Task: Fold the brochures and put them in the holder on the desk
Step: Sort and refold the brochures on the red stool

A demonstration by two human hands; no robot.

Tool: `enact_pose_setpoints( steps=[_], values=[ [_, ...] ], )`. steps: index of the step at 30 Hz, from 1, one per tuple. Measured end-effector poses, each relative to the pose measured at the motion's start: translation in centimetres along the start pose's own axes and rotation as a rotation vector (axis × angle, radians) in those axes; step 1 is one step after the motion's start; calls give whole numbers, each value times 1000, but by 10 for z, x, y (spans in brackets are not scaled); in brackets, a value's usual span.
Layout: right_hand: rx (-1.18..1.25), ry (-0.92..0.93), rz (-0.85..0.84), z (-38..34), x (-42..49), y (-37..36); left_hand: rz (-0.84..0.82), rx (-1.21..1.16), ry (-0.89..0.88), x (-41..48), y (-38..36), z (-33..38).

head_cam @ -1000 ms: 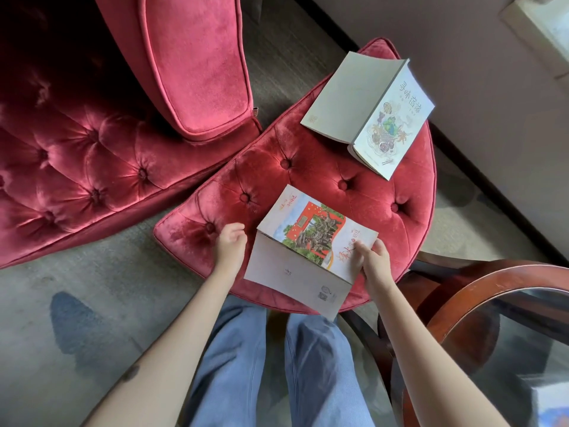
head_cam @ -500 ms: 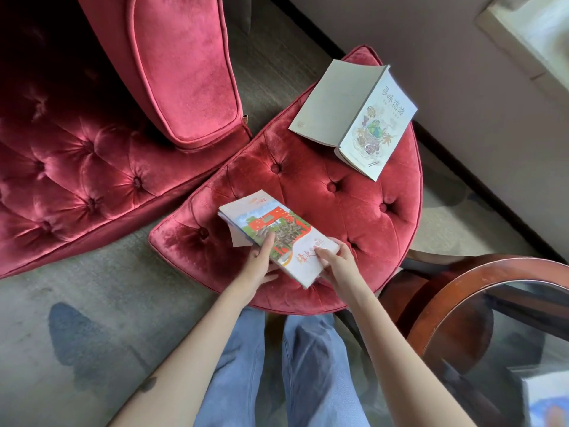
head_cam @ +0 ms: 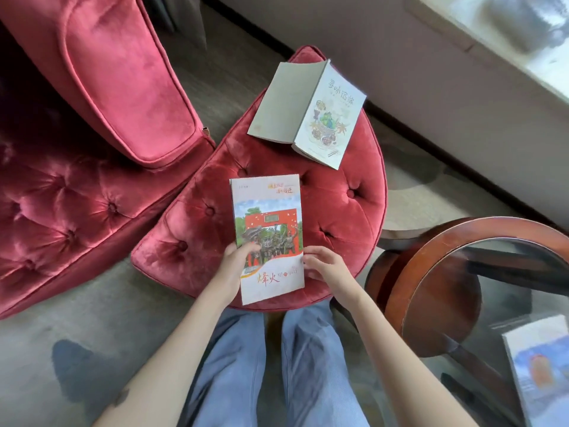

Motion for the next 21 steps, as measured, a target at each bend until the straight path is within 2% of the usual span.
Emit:
enact_pose_setpoints(
  steps=[4,8,13,21],
  values=[
    [29,40,13,-7,-13,26,-51,78,-74,-20,-27,15],
    [170,55,40,-11,-28,55,-118,106,-229,-41,-69,35],
    [231,138,163,-17,-56,117,-221,69,-293,-70,-135,44],
    [239,186,430,4,-120,249,-488,453,-414,-125,-246,24]
  ],
)
Point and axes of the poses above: each hand's wrist, its own x-axis towards the middle knuckle, its own y-axis out of the back of the hand, z = x × y, the point moved 7 cm from there along x, towards the middle knuckle
